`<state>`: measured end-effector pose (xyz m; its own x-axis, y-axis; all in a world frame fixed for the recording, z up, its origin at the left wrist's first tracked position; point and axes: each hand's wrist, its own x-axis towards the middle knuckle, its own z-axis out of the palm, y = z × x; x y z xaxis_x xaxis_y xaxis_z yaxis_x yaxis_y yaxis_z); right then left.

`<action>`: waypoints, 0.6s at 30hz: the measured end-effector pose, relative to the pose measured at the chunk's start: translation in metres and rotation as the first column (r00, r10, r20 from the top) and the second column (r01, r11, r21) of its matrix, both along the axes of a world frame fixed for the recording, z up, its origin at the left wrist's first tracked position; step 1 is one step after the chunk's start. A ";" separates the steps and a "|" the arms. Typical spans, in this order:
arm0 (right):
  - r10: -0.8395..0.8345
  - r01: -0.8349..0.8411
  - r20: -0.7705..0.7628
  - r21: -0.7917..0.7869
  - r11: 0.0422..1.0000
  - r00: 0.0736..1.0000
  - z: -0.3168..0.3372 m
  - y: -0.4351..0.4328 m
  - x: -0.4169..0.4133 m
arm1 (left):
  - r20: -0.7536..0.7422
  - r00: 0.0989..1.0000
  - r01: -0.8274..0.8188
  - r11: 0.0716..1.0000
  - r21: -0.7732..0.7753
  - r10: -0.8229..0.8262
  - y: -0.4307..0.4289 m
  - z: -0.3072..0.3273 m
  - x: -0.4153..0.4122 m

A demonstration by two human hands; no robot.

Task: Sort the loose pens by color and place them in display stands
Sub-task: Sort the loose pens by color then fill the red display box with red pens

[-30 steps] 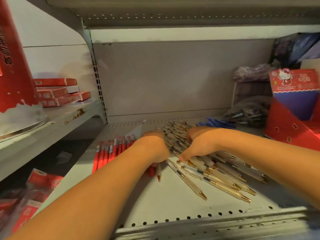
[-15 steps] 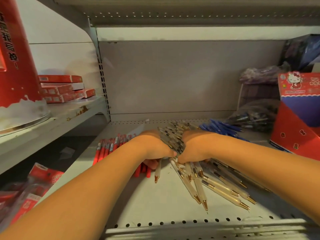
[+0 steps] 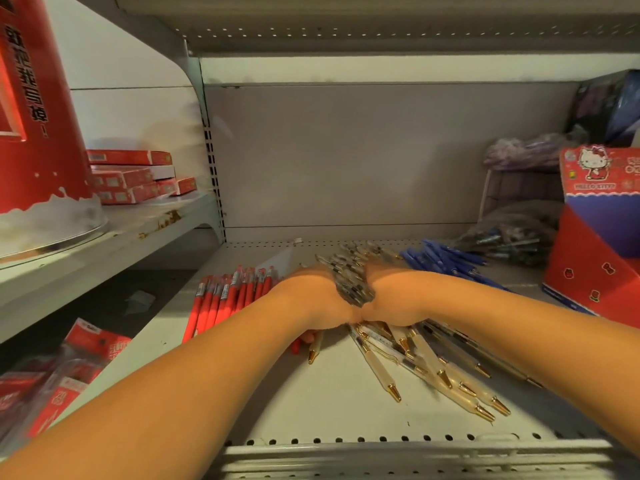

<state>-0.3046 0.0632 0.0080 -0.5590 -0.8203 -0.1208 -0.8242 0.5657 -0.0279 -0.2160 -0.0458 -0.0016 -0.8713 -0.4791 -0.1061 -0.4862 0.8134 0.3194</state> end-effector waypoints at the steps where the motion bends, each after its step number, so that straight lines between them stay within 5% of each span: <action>1: -0.019 0.019 0.026 -0.003 1.000 0.999 0.002 0.002 -0.002 | 0.019 1.000 -0.007 1.000 0.014 0.007 0.002 0.001 0.001; 12: -0.031 0.083 0.235 -0.213 0.973 0.971 0.010 0.009 -0.018 | 0.113 0.994 0.005 1.000 0.030 -0.008 0.015 0.004 0.002; 18: -0.005 0.056 0.236 -0.210 0.976 0.972 0.008 0.003 -0.018 | -0.012 1.000 -0.002 0.997 -0.072 0.001 0.014 -0.005 -0.001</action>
